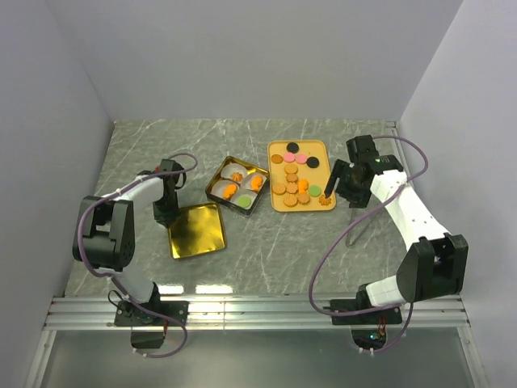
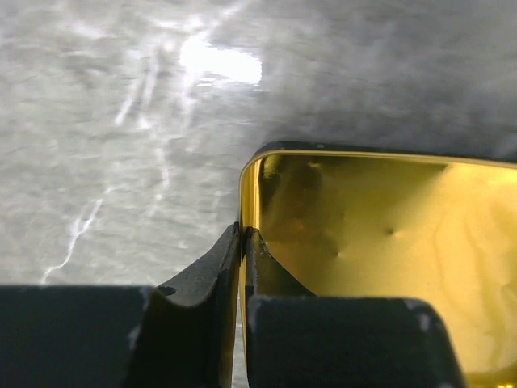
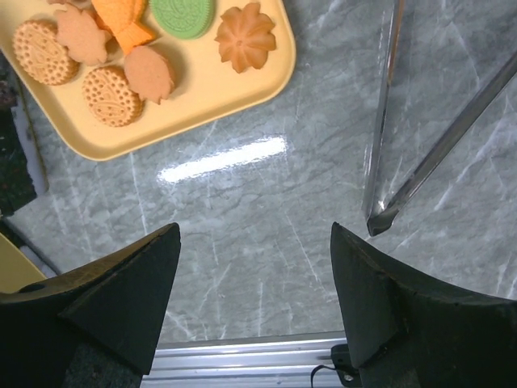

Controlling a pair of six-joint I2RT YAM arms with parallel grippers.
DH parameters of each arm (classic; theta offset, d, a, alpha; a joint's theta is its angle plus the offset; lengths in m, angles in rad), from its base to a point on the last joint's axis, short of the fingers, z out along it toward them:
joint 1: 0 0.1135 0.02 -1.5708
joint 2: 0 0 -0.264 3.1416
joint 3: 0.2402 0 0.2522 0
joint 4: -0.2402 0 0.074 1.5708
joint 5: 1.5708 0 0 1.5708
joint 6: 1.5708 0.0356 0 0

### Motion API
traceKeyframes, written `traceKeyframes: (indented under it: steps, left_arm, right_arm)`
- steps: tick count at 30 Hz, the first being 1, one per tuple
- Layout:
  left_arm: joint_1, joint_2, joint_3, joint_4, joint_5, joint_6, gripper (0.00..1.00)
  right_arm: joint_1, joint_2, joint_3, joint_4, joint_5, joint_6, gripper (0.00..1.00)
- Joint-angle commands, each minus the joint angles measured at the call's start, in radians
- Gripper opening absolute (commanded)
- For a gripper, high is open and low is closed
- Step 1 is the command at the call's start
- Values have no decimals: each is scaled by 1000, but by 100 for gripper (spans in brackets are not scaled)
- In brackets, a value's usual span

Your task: Pack the cookies

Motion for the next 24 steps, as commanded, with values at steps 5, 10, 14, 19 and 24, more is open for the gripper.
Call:
traceKeyframes:
  steps: [5, 10, 14, 19, 24]
  left_arm:
    - [1, -49, 82, -81, -140, -30, 0]
    - [35, -163, 157, -107, -114, -33, 0]
    - [58, -216, 267, -127, -97, -29, 0]
    - [58, -267, 398, -107, -108, 14, 0]
    - [58, -334, 448, -35, -36, 60, 0]
  right_arm:
    - [22, 55, 169, -22, -7, -7, 82]
    - [58, 92, 267, -26, -42, -13, 81]
    - [111, 151, 419, -6, -188, -31, 81]
    - [173, 239, 559, 9, -423, -10, 82]
    - [223, 276, 600, 171, -697, 41, 83]
